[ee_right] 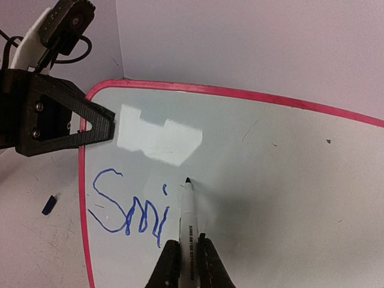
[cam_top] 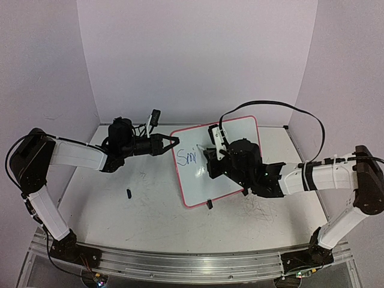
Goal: Write a sentence on the whiteboard
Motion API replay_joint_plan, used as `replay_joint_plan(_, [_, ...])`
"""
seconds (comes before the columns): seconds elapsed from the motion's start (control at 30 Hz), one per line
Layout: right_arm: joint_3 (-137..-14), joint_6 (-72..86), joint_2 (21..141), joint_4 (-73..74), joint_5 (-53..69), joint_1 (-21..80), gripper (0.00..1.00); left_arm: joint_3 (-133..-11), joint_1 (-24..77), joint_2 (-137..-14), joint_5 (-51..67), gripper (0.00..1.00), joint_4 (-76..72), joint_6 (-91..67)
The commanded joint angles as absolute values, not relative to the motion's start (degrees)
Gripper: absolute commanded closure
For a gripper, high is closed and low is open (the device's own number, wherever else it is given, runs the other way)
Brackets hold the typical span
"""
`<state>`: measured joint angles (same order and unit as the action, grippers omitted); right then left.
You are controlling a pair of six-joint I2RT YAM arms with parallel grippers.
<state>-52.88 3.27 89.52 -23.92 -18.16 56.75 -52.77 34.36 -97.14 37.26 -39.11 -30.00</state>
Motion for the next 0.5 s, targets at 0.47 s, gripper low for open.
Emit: replay_joint_plan(0.47, [-51.05, 5.16, 89.4, -24.54, -18.51, 56.72, 1.0, -53.28, 36.04, -96.99, 38.85, 1.0, -36.12, -27.76])
